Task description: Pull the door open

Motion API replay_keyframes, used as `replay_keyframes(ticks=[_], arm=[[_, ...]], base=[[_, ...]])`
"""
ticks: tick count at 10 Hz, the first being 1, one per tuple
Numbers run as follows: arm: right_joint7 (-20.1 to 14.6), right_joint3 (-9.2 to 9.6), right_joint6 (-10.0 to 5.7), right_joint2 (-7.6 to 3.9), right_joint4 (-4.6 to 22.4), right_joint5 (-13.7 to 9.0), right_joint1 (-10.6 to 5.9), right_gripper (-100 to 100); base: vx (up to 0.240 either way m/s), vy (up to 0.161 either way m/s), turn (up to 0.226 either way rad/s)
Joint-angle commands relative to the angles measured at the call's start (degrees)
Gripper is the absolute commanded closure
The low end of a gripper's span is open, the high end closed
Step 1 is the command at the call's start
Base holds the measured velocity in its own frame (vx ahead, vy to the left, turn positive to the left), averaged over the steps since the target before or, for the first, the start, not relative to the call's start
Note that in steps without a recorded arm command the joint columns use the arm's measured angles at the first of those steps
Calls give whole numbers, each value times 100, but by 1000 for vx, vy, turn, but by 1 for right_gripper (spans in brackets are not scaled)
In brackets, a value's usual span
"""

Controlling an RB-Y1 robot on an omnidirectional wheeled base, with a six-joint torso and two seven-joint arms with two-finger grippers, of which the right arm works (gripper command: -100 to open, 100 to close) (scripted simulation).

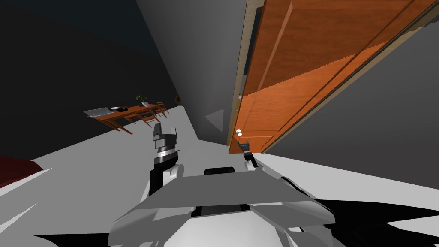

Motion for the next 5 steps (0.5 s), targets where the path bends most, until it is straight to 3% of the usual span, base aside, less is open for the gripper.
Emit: replay_keyframes(ticks=[1,3,4,5], arm=[[-178,39,52,7,-120,-58,35,-100],[-396,92,71,22,-178,-121,38,-100],[-304,71,73,14,-173,-100,43,-100],[-432,13,-3,-104,-121,-165,112,-100]], base=[[-74,-39,15],[-69,-43,14],[-32,-19,6],[119,48,186]])
